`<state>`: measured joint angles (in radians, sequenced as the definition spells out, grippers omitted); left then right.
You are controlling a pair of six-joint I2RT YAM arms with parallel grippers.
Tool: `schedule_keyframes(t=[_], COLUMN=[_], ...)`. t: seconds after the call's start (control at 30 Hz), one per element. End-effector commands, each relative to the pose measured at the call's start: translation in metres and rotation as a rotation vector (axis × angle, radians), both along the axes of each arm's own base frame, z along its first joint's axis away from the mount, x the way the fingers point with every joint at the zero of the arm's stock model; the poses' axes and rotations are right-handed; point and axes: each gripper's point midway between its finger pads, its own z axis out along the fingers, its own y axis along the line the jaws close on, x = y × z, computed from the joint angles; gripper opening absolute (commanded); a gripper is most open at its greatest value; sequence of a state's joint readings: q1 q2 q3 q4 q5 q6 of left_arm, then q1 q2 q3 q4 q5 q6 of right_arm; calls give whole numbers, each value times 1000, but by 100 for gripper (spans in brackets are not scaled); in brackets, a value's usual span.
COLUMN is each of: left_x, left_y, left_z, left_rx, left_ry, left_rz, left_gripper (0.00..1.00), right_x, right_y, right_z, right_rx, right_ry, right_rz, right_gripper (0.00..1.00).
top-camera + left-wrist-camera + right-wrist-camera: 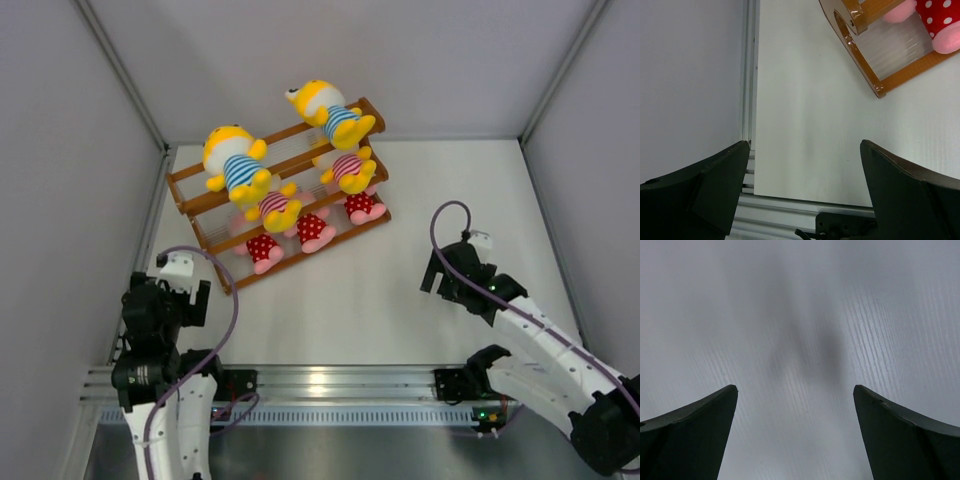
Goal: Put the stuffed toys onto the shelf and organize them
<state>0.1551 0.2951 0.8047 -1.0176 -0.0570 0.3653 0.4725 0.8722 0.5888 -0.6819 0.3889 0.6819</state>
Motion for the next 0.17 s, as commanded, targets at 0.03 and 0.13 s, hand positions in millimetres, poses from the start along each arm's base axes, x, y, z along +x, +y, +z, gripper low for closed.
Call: schedule_keyframes(t=[0.03, 0.13], left_x=[2, 1], left_y=[2, 2], left_z=[3, 4], left_rx=[-6, -4], left_ry=[-22, -31], left_rz=[21, 18], left_gripper=[98, 98], right_x=[8, 9], right_y=[1, 5], right_z=[13, 18], right_rx=[21, 53], right_ry=[-81, -133], right_rz=[27, 45], right_gripper=[99, 100])
